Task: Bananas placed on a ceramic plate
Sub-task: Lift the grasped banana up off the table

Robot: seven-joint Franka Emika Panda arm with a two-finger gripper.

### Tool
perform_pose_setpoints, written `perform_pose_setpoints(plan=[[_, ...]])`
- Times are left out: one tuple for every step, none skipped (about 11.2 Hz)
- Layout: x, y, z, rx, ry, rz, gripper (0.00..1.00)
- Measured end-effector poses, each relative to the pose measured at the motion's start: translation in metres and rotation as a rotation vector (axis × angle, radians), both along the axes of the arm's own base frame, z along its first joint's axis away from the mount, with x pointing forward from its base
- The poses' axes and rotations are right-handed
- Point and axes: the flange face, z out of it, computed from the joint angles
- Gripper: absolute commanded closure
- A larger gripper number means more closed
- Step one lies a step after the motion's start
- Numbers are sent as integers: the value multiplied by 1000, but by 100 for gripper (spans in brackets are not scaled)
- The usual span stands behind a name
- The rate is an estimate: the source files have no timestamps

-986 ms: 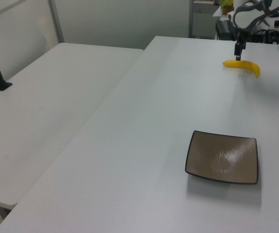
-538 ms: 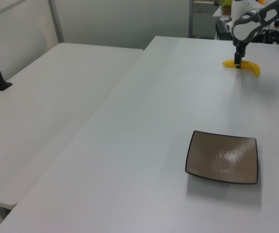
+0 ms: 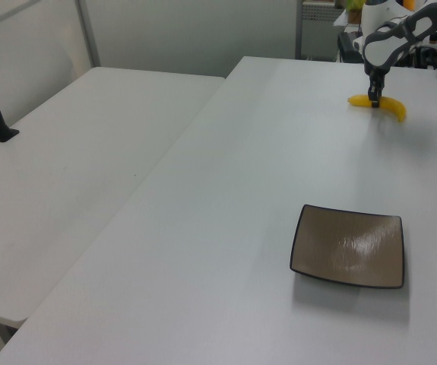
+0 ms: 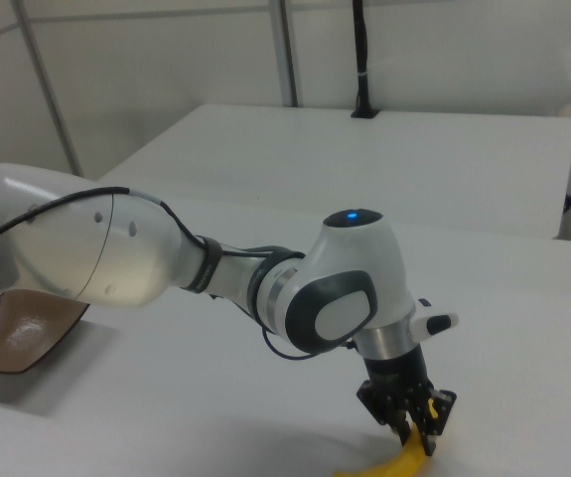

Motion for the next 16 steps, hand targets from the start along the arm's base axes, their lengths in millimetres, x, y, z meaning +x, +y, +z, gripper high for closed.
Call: perform_pose_setpoints(plan=[[1,1,0,0,0,2,96],[2,2,0,1,-1,4,96],[4,5,2,7,-4,4,96],[6,8,5,15,10,3,95],[9,13,10,26,29,2,94],[13,20,17,41,49,5,94],[16,27,23,53,64,10,94],[18,38,30,71,85,18,94],[20,50,35,85,103,29,94],[22,66,41,102,125,45,94],[24,80,46,114,145,61,94],[25,95,52,126,168,75,94],[25,109,58,139,192,89,94],[26,125,63,164,209,101,94],[27,145,68,204,217,111,94],[29,164,76,239,217,126,94]])
